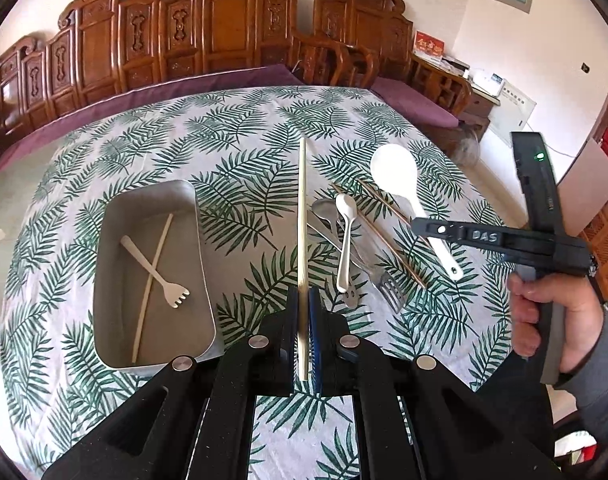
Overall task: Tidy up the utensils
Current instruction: 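Lift the chopstick with the left tool while the right tool lifts the large white spoon, then lower the chopstick into the tray and open the left tool while the right tool carries the spoon, then lower the white spoon into the tray and open the right tool, then move both tools from the tray back to the utensils on the cloth, then grasp a small white plastic spoon with the left tool while the right tool grasps a wooden chopstick, then carry the spoon into the tray and open the left tool while the right tool carries the chopstick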
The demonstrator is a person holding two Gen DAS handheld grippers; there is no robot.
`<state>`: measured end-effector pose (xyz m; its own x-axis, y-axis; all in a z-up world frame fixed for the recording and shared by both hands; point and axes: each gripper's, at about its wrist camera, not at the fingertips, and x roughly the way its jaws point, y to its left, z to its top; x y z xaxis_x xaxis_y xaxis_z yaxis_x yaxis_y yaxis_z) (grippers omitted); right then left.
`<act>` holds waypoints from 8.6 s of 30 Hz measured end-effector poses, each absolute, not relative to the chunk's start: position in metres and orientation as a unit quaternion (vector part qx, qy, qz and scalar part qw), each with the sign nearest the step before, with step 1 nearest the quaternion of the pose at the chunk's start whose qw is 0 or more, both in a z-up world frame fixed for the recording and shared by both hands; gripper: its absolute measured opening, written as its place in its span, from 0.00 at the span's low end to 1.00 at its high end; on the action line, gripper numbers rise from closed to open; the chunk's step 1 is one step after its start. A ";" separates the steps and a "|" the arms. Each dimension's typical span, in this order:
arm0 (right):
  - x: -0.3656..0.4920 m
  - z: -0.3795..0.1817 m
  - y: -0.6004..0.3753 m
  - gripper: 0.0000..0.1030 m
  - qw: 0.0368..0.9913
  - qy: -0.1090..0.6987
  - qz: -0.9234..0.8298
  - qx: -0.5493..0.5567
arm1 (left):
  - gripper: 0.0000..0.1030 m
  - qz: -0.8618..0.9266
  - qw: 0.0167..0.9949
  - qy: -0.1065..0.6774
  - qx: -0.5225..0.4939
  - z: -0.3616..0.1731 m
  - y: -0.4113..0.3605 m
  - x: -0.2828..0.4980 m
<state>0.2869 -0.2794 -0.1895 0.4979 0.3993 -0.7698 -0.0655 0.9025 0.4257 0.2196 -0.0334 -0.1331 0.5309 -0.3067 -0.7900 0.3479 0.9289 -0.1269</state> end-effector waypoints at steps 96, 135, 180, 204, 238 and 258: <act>0.362 -0.213 -0.005 0.05 0.787 0.543 0.275 0.100 | 0.54 -0.010 0.893 0.448 -0.041 -0.139 0.167 0.249; 0.311 -0.146 -0.061 0.23 0.823 0.465 0.324 0.024 | 0.61 -0.030 0.896 0.443 -0.029 -0.129 0.119 0.247; 0.231 -0.206 -0.304 0.32 0.861 0.487 0.146 0.010 | 0.32 -0.218 0.816 0.531 0.070 -0.238 -0.126 0.314; 0.239 -0.205 -0.317 0.32 0.864 0.485 0.132 0.016 | 0.11 -0.225 0.805 0.541 0.097 -0.245 -0.132 0.317; 0.320 -0.247 -0.312 0.30 0.847 0.519 0.109 -0.039 | 0.09 -0.221 0.848 0.478 0.059 -0.174 -0.096 0.290; 0.314 -0.244 -0.298 0.06 0.823 0.555 0.103 -0.070 | 0.09 -0.200 0.878 0.433 0.046 -0.119 -0.056 0.260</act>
<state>0.3144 -0.2983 -0.2443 0.3631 0.0918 -0.9272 -0.2481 0.9687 -0.0012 0.2595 -0.0556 -0.1194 0.5450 -0.3106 -0.7787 0.3907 0.9159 -0.0919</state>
